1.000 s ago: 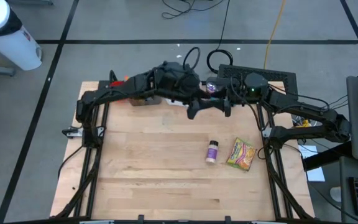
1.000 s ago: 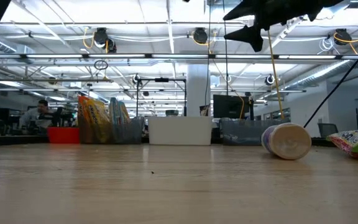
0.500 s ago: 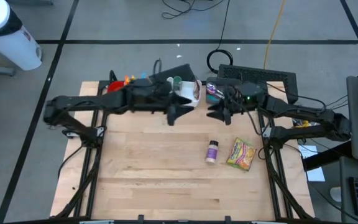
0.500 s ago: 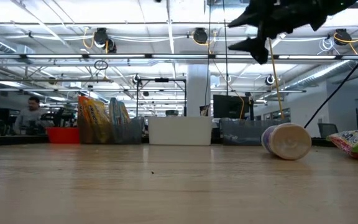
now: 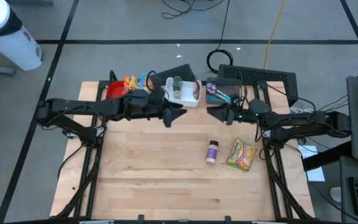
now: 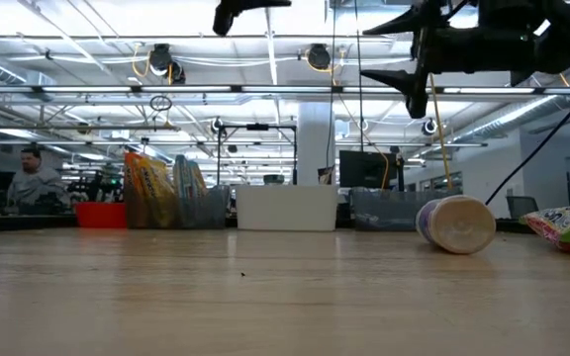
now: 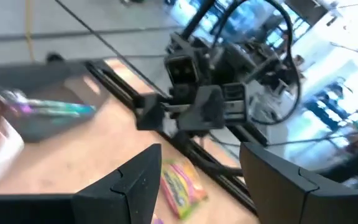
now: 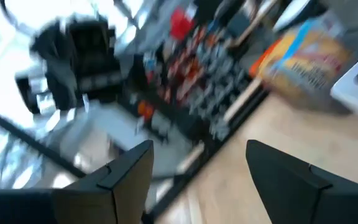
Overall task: Pick & Place Food Item
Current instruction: Put the purple seasoning bottle into the white bin
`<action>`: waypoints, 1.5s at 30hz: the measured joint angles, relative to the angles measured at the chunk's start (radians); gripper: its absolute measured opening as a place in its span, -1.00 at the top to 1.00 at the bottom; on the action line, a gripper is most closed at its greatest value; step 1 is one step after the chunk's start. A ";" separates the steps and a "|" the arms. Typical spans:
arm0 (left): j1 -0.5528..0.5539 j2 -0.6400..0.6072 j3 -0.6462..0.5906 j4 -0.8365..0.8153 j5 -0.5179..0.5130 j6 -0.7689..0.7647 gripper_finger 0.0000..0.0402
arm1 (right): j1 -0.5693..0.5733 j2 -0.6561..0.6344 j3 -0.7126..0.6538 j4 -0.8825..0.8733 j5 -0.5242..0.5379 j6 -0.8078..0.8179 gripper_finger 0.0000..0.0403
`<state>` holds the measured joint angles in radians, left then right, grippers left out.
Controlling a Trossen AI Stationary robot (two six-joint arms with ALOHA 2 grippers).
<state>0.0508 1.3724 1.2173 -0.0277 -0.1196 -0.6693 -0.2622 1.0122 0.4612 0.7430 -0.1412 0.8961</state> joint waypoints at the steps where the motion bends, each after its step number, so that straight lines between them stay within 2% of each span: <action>1: 0.002 0.016 0.000 0.017 -0.016 0.019 -0.11 | 0.008 -0.001 -0.009 0.020 0.039 0.015 -0.24; 4: 0.013 0.043 -0.001 0.030 -0.076 0.058 -0.11 | 0.029 0.000 -0.018 0.041 0.133 0.063 -0.24; 6: 0.026 0.066 0.001 0.061 -0.075 0.043 -0.11 | 0.042 0.000 -0.018 0.060 0.167 0.099 -0.24; 9: 0.045 0.078 0.000 0.056 0.030 0.024 -0.11 | 0.069 0.000 -0.018 0.113 0.171 0.163 -0.24; 13: 0.055 0.091 -0.001 0.038 0.169 0.092 -0.11 | 0.152 0.000 -0.017 0.225 0.171 0.186 -0.24; 16: 0.052 0.093 0.000 0.042 0.215 0.117 -0.11 | 0.228 0.000 -0.017 0.285 0.171 0.159 -0.24; 19: 0.050 0.094 0.000 0.037 0.284 0.110 -0.11 | 0.298 -0.001 -0.004 0.266 0.171 0.140 -0.24; 22: 0.046 0.093 0.000 0.032 0.396 0.121 -0.11 | 0.341 -0.002 0.042 0.066 0.156 0.143 -0.24; 24: 0.040 0.093 0.000 0.021 0.460 0.132 -0.11 | 0.343 -0.001 0.099 -0.186 0.097 0.151 -0.24; 27: 0.027 0.093 0.000 0.011 0.485 0.148 -0.11 | 0.321 0.000 0.201 -0.590 -0.006 0.141 -0.24; 30: 0.020 0.093 0.000 0.008 0.485 0.159 -0.11 | 0.283 0.000 0.260 -0.842 -0.091 0.091 -0.24; 40: 0.041 0.093 0.001 0.021 0.478 0.168 -0.11 | 0.050 -0.049 0.269 -1.015 -0.364 -0.068 -0.24; 45: 0.056 0.093 0.001 0.041 0.414 0.167 -0.11 | -0.074 -0.066 0.269 -1.246 -0.452 -0.234 -0.24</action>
<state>0.1067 1.4658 1.2186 0.0131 0.2948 -0.5018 -0.3360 0.9467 0.7300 -0.5028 -0.5936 0.6625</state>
